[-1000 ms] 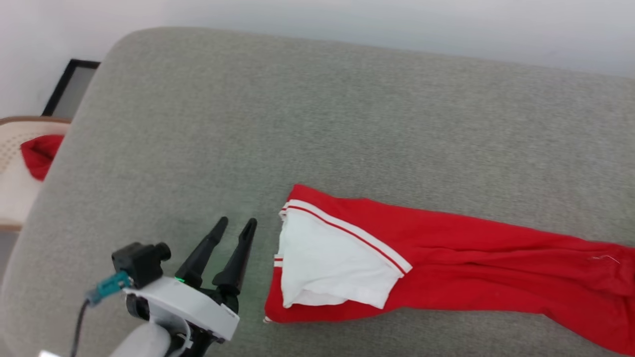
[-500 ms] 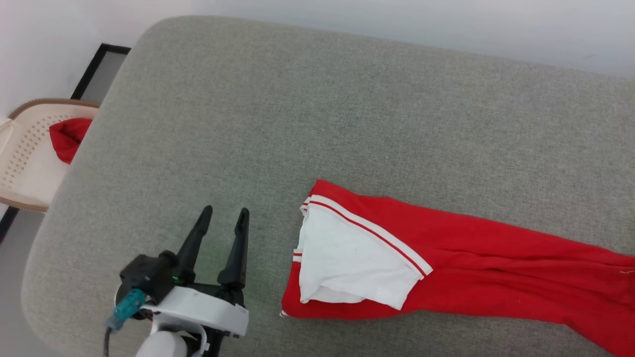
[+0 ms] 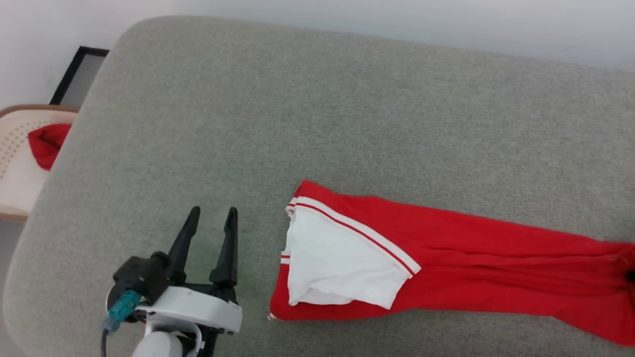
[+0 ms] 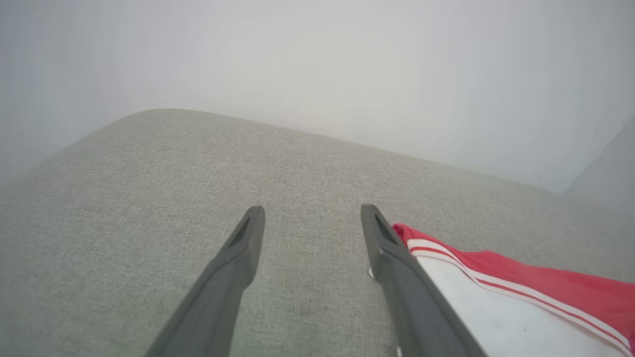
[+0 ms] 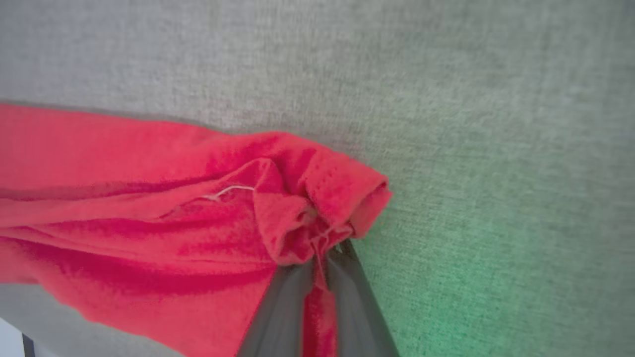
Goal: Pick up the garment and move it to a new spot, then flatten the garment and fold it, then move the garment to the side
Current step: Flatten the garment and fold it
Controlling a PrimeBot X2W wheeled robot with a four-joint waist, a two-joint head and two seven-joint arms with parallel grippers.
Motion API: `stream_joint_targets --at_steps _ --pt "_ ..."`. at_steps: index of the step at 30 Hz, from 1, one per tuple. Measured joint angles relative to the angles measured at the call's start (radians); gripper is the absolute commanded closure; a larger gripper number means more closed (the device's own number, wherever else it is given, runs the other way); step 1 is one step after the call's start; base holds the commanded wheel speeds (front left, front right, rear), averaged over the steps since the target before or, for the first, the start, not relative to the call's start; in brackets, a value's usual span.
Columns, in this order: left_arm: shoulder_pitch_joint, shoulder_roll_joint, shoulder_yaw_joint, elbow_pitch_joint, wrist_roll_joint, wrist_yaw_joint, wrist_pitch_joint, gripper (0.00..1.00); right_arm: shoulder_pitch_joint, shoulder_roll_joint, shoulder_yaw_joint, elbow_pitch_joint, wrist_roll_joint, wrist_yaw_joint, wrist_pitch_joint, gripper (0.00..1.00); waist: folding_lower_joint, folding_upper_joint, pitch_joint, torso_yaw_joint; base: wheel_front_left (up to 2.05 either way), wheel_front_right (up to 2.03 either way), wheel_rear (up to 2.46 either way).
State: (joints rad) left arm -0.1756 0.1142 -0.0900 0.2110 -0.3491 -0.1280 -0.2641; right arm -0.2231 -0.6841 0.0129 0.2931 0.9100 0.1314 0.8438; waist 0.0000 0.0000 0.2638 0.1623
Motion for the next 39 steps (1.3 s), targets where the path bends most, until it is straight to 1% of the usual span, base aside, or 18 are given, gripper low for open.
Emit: stream_joint_targets --at_steps 3,5,8,11,15,17,20,23,27,34,36,39 --pt "0.002 0.004 -0.002 -0.006 0.005 0.000 0.000 0.00 -0.014 0.017 -0.023 0.005 -0.012 0.000 -0.030 1.00 0.0000 0.0000 -0.006 -0.016 0.00 0.00 0.00" --pt "0.007 0.012 -0.001 -0.011 0.006 0.000 0.000 0.00 -0.015 0.016 -0.044 0.012 -0.030 0.000 -0.052 1.00 0.0000 0.0000 -0.009 -0.028 0.00 0.00 0.00" --pt "0.015 0.015 -0.006 -0.018 0.007 0.000 0.000 0.00 -0.012 -0.021 -0.091 0.038 -0.065 0.000 -0.083 1.00 0.0001 0.0000 -0.012 -0.046 0.00 0.00 0.00" --pt "0.017 0.022 -0.007 -0.027 0.007 -0.001 0.000 0.00 -0.012 -0.068 -0.158 0.071 -0.114 0.000 -0.125 1.00 0.0001 0.0001 -0.012 -0.061 0.00 0.00 0.00" --pt "0.019 0.034 -0.013 -0.028 0.005 -0.001 0.000 0.00 0.000 -0.115 -0.235 0.112 -0.158 0.000 -0.167 1.00 0.0000 0.0000 -0.010 -0.074 0.00 0.00 0.00" --pt "0.019 0.037 -0.020 -0.027 0.002 -0.001 0.000 0.00 0.003 -0.121 -0.257 0.121 -0.168 0.000 -0.171 1.00 0.0000 0.0000 -0.011 -0.075 0.00 0.00 0.00" --pt "0.019 0.042 -0.022 -0.020 -0.004 -0.001 0.000 0.00 -0.002 -0.106 -0.265 0.103 -0.171 0.000 -0.175 1.00 0.0000 0.0000 -0.013 -0.078 0.00 0.00 0.00" --pt "0.019 0.040 -0.025 -0.015 -0.007 -0.001 0.000 0.00 -0.003 -0.086 -0.233 0.047 -0.171 0.000 -0.164 1.00 0.0000 0.0000 -0.018 -0.079 0.00 0.00 0.00" --pt "0.023 0.032 -0.025 -0.007 -0.015 -0.001 0.000 0.00 0.018 -0.062 -0.163 -0.086 -0.154 0.000 -0.129 1.00 0.0000 0.0000 -0.032 -0.075 0.00 0.00 0.00" --pt "0.040 0.016 -0.019 -0.004 -0.025 -0.001 0.000 0.00 0.032 0.008 -0.002 -0.389 -0.091 0.000 -0.037 1.00 0.0000 0.0000 -0.057 -0.056 0.00 0.00 0.00" --pt "0.040 0.012 -0.021 -0.003 -0.029 -0.001 0.000 0.00 0.030 0.025 0.053 -0.456 -0.082 0.000 -0.012 1.00 0.0000 0.0000 -0.061 -0.046 0.00 0.00 0.00" --pt "0.042 0.008 -0.026 -0.004 -0.034 -0.001 0.000 0.00 0.000 0.058 0.134 -0.525 -0.078 0.000 0.008 1.00 0.0001 0.0001 -0.064 -0.029 0.00 0.00 0.00"
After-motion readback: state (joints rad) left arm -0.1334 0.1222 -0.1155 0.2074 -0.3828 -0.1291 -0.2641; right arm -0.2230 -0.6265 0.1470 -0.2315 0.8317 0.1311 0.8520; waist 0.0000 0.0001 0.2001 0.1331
